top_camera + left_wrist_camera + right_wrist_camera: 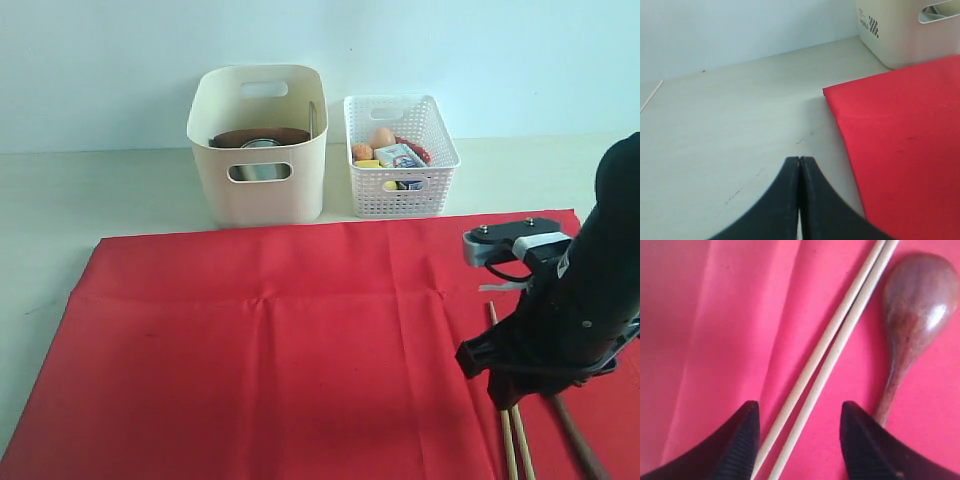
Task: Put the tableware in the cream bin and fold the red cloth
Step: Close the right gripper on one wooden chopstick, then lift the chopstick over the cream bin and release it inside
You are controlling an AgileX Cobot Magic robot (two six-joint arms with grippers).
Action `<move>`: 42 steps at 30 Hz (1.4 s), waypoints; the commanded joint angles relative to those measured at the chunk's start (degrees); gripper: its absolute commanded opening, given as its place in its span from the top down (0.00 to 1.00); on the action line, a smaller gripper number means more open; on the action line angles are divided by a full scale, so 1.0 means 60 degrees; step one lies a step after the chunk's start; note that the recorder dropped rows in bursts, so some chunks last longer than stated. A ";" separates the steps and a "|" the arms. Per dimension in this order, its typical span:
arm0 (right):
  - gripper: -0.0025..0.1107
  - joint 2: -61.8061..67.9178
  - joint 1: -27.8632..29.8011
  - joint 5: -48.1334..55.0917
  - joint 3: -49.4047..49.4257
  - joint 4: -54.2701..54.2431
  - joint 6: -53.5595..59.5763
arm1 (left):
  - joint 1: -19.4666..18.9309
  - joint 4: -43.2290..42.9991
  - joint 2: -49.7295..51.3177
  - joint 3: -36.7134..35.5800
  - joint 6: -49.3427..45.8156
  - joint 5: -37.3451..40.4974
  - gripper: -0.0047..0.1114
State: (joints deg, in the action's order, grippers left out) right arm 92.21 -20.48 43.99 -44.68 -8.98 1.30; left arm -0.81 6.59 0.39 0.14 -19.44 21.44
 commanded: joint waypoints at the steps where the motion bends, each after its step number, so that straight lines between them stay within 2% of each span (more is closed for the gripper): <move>1: 0.55 0.0509 -0.0027 -0.0253 0.0042 0.0094 -0.0280 | 0.0041 -0.0006 -0.0065 -0.0023 0.0020 -0.0026 0.96; 17: 0.57 0.1621 -0.0027 -0.1526 0.0042 0.0048 -0.0846 | 0.0041 -0.0006 -0.0065 -0.0023 0.0020 -0.0026 0.96; 19: 0.63 0.1703 -0.0027 -0.1597 0.0042 0.0048 -0.0846 | 0.0041 -0.0006 -0.0065 -0.0023 0.0020 -0.0026 0.96; 25: 0.96 0.1777 -0.0027 -0.1524 0.0042 0.0084 -0.0607 | 0.0041 -0.0006 -0.0065 -0.0023 0.0020 -0.0026 0.96; 26: 0.98 0.1758 -0.0027 -0.1499 0.0042 0.0084 -0.0413 | 0.0041 -0.0006 -0.0065 -0.0023 0.0020 -0.0026 0.96; 32: 0.98 0.1218 -0.0027 -0.1468 0.0042 0.0152 -0.0217 | 0.0041 -0.0006 -0.0065 -0.0023 0.0020 -0.0026 0.96; 36: 0.98 0.0072 -0.0027 -0.1531 0.0000 -0.0187 0.0425 | 0.0041 -0.0006 -0.0065 -0.0023 0.0020 -0.0026 0.96; 42: 0.98 -0.0605 -0.0027 -0.1076 -0.2091 -0.2259 0.2776 | 0.0041 -0.0006 -0.0065 -0.0023 0.0020 -0.0026 0.96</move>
State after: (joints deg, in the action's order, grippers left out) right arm 88.74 -20.60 38.00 -53.10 -18.28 13.10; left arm -0.81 6.59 0.39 0.14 -19.44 21.44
